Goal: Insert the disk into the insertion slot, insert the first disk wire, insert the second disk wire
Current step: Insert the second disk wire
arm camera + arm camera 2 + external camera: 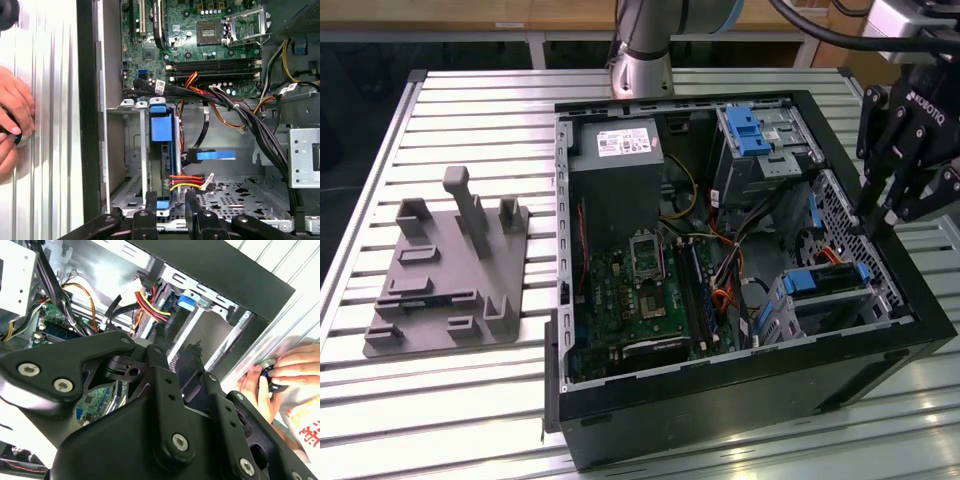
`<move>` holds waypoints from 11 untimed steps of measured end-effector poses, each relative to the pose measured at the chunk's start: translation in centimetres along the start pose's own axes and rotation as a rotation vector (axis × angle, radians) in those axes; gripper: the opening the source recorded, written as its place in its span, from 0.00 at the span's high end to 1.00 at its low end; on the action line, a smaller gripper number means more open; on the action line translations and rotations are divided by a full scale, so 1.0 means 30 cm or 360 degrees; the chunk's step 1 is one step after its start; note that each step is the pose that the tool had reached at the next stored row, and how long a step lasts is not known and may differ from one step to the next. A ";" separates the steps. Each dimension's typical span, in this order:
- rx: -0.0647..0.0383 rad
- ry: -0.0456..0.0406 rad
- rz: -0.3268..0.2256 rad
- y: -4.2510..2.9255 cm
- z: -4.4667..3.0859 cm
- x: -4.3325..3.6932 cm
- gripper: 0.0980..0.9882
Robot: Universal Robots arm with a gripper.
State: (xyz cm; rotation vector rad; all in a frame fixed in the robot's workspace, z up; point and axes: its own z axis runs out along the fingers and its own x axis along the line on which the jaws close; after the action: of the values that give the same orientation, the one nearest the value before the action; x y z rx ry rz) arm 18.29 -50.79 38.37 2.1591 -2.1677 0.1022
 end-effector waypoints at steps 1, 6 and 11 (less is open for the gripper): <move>0.0000 0.0018 0.0000 0.000 0.001 -0.013 0.70; 0.0000 0.0119 0.0001 0.001 0.004 -0.072 0.70; 0.0001 0.0200 0.0002 0.004 0.008 -0.134 0.70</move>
State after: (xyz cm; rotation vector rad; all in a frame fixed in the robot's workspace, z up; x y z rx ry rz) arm 18.18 -46.82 37.71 2.0907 -2.1006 0.2317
